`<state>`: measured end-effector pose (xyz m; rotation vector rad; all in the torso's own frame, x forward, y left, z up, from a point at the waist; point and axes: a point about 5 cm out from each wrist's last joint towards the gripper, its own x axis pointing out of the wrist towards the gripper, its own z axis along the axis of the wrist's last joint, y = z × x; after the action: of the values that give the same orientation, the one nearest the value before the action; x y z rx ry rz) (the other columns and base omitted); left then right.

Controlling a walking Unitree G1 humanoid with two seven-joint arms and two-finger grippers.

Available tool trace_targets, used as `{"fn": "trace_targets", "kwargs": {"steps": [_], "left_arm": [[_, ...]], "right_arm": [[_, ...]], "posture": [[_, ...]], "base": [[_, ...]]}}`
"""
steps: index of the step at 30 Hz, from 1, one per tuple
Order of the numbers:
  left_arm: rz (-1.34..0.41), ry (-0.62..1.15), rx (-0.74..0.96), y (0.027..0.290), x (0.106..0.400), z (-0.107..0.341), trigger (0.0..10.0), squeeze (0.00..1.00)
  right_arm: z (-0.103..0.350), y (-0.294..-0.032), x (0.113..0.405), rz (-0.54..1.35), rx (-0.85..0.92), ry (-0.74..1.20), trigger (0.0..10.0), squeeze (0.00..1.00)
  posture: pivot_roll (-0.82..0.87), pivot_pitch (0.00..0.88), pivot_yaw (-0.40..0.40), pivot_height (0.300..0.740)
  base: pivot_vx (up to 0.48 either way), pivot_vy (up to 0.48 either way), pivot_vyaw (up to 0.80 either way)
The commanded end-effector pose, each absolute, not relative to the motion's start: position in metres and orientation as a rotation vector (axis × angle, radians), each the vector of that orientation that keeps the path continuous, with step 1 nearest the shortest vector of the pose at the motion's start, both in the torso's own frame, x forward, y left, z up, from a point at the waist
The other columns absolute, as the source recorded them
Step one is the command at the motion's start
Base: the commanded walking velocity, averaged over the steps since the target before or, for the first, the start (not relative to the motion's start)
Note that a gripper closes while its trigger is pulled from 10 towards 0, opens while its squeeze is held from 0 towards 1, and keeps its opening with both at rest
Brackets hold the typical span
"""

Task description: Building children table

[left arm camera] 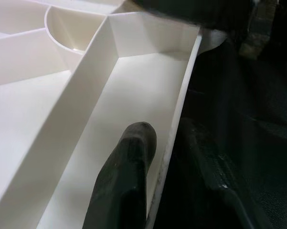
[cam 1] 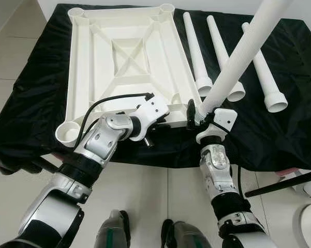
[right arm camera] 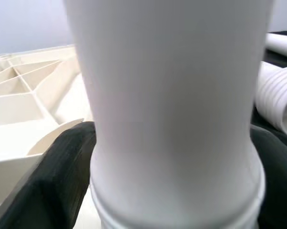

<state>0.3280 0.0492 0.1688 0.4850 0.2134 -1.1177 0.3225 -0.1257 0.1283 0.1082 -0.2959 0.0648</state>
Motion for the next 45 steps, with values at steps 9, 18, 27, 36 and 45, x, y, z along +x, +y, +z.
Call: {"fn": "trace_targets", "kwargs": {"steps": [9,18,27,36,45], "left_arm": [[-1.162,0.225,0.503,0.043,0.325,0.163,10.0,0.0],[-1.172,0.223,0.505,0.04,0.324,0.163,10.0,0.0],[-1.173,0.225,0.508,0.041,0.325,0.163,10.0,0.0],[-1.172,0.222,0.51,0.041,0.327,0.164,10.0,0.0],[-1.169,0.219,0.51,0.041,0.329,0.166,10.0,0.0]], "right_arm": [[0.105,-0.119,0.312,0.177,0.105,-0.196,10.0,0.0],[0.115,-0.127,0.314,0.205,0.085,-0.24,10.0,0.0],[0.123,-0.13,0.316,0.238,0.07,-0.268,10.0,0.0],[0.137,-0.134,0.317,0.291,0.059,-0.306,10.0,0.0],[0.147,-0.138,0.315,0.313,0.052,-0.34,10.0,0.0]], "posture": [[0.09,0.128,0.007,0.74],[0.09,0.131,0.009,0.74],[0.09,0.136,0.011,0.74],[0.08,0.143,0.014,0.74],[0.07,0.151,0.015,0.74]], "base": [[0.0,0.0,0.0],[0.0,0.0,0.0],[0.0,0.0,0.0],[0.0,0.0,0.0],[0.0,0.0,0.0]]}}
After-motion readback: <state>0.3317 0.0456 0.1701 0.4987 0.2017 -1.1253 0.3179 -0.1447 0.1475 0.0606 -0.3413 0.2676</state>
